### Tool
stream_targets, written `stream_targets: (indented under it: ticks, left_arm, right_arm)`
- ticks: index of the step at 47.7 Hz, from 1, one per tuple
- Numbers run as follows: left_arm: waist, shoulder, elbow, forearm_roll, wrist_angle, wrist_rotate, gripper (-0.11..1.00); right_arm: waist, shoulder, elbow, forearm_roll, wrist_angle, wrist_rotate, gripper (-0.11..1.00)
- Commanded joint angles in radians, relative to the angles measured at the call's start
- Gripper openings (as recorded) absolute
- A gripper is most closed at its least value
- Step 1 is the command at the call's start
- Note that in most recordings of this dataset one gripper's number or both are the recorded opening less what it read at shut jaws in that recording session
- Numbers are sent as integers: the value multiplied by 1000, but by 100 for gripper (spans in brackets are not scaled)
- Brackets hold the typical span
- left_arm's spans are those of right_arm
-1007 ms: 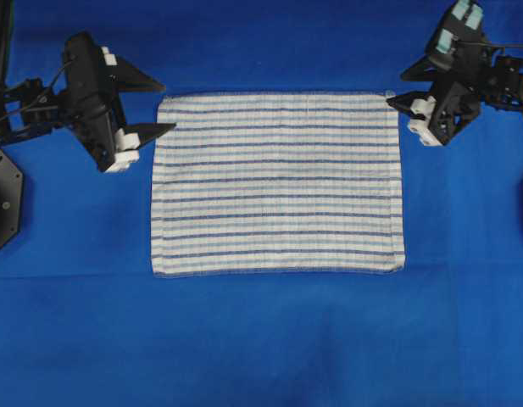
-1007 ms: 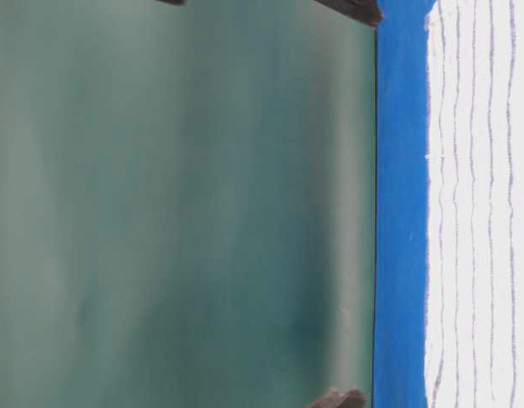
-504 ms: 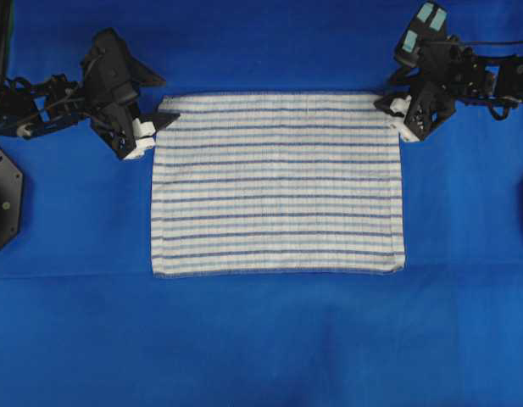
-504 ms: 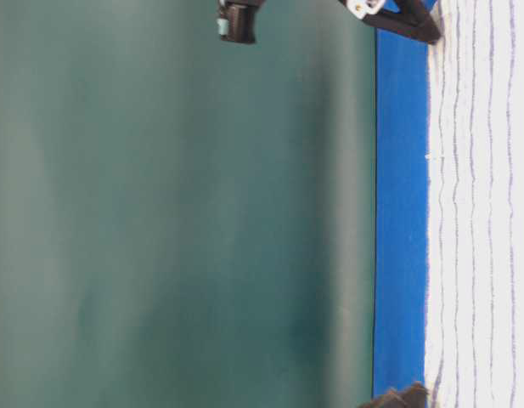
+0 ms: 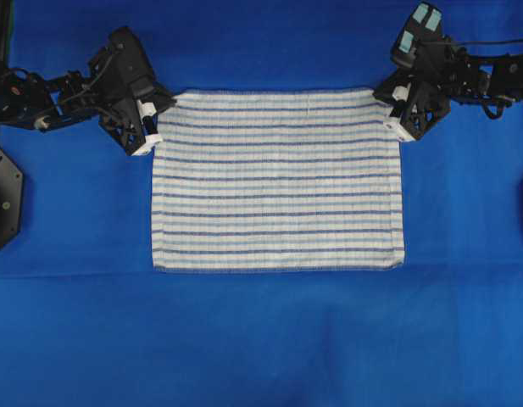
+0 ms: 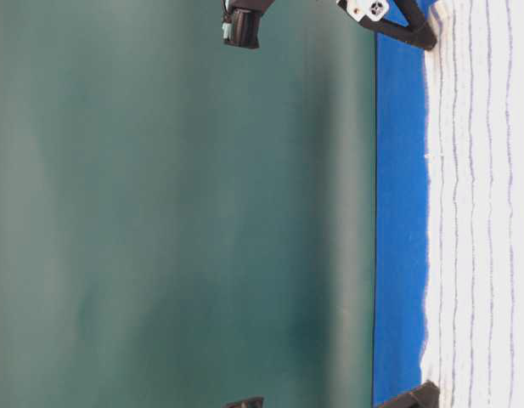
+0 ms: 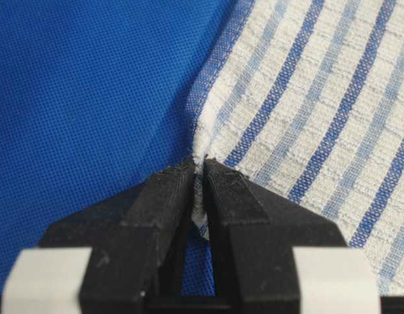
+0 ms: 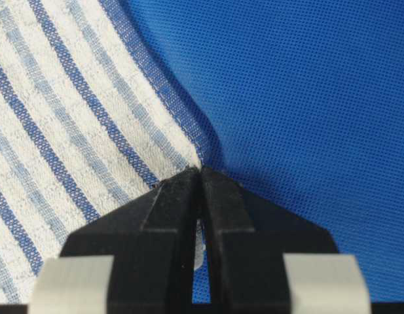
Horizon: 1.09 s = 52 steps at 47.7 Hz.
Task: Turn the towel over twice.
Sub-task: 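Move both grippers to the far towel corners and pinch them, then lift the held far edge up and pull it away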
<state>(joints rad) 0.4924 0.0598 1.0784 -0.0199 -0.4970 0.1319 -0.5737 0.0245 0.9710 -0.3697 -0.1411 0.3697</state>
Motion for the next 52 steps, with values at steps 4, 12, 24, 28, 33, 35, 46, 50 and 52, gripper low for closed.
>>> stream_targets:
  ticks: [4,12,24,28,33,35,46,50,52]
  left_arm:
    - [2,-14,-8,-2,5,-3,4]
    - [3,-60,-6,-2,17,-3,4]
    - [43,-189,-20,-2,54,-3,4]
    - [57,-221,-29,0,54,-2,4]
    - [72,-264,-43,-2,55,6,4]
    - [77,-276,-49,-2,55,17,4]
    - [117,-357,-100,-2,92,95,4]
    - [149,-383,-126,-2,124,97,4]
    - [163,-393,-137,0,138,97,4]
  right_arm:
    - [-5,-17,3,-3,5,-2,2]
    - [-8,-35,0,-3,8,-2,2]
    - [-69,-109,-12,-6,44,-5,2]
    - [-97,-140,-18,-20,58,-11,2]
    - [-130,-187,-35,-31,66,-26,2]
    - [-143,-204,-41,-31,66,-32,2]
    - [-189,-296,-103,-34,143,-66,2]
    - [-192,-324,-130,-34,170,-78,2]
    - [-193,-337,-147,-34,183,-84,2]
